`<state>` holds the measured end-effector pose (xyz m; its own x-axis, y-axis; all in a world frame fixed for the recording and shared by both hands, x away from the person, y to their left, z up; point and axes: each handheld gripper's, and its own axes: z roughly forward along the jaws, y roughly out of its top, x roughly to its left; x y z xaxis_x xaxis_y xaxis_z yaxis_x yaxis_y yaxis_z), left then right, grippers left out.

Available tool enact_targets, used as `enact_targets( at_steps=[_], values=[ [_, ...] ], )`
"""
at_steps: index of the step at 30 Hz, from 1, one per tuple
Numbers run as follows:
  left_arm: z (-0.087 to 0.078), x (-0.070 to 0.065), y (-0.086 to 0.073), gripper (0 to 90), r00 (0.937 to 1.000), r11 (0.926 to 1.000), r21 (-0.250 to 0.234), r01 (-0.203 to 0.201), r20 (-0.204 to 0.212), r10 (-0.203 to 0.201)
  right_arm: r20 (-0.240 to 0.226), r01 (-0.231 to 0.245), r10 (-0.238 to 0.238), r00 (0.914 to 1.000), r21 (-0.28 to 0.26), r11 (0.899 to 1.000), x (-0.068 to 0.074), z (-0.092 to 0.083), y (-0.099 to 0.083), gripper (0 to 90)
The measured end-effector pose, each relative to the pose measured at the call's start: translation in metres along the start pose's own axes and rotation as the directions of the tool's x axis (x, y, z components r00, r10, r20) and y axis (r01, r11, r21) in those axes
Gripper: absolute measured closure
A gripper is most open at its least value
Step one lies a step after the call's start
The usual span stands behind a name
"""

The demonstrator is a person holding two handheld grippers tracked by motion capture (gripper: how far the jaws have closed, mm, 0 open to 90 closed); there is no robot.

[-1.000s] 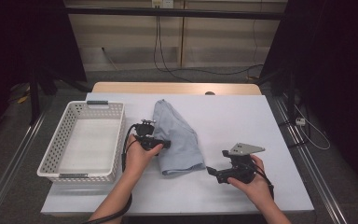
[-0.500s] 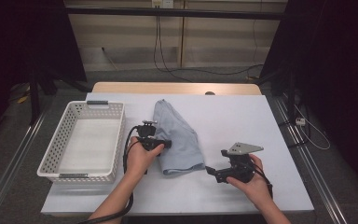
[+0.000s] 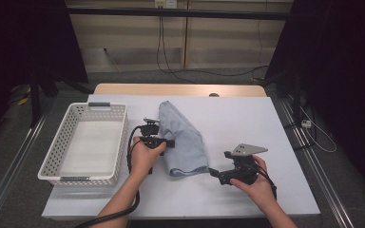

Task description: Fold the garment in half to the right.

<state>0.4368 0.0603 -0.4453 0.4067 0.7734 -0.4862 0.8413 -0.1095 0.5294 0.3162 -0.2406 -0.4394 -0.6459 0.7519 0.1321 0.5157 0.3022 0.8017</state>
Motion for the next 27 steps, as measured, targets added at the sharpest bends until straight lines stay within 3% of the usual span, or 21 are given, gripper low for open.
enact_targets(
  at_steps=[3,5,7,15,27],
  values=[
    [-0.005,-0.003,0.006,73.7,1.0,0.9998,0.018,-0.002,0.008,0.002,-0.005,0.002,-0.002,1.0,-0.004,1.0,-0.001,0.0,0.001,8.2],
    [-0.008,-0.006,0.01,73.8,0.9997,0.9997,0.017,0.017,0.018,-0.017,-0.006,0.002,-0.002,1.0,-0.007,1.0,-0.001,0.0,0.002,8.2],
    [-0.011,-0.007,0.015,73.8,0.9999,0.9991,0.04,-0.012,0.009,0.011,-0.007,0.005,-0.005,1.0,-0.009,1.0,-0.001,0.0,0.002,8.2],
    [-0.026,-0.009,0.029,74.0,0.9993,0.9959,0.084,-0.034,-0.011,0.035,-0.007,0.003,-0.003,1.0,-0.016,1.0,0.0,-0.001,0.002,8.0],
    [-0.05,-0.013,0.047,74.1,0.9942,0.9832,0.161,-0.086,-0.049,0.095,-0.026,0.002,-0.003,0.9997,-0.026,1.0,0.004,0.001,0.004,6.3]
  ],
)
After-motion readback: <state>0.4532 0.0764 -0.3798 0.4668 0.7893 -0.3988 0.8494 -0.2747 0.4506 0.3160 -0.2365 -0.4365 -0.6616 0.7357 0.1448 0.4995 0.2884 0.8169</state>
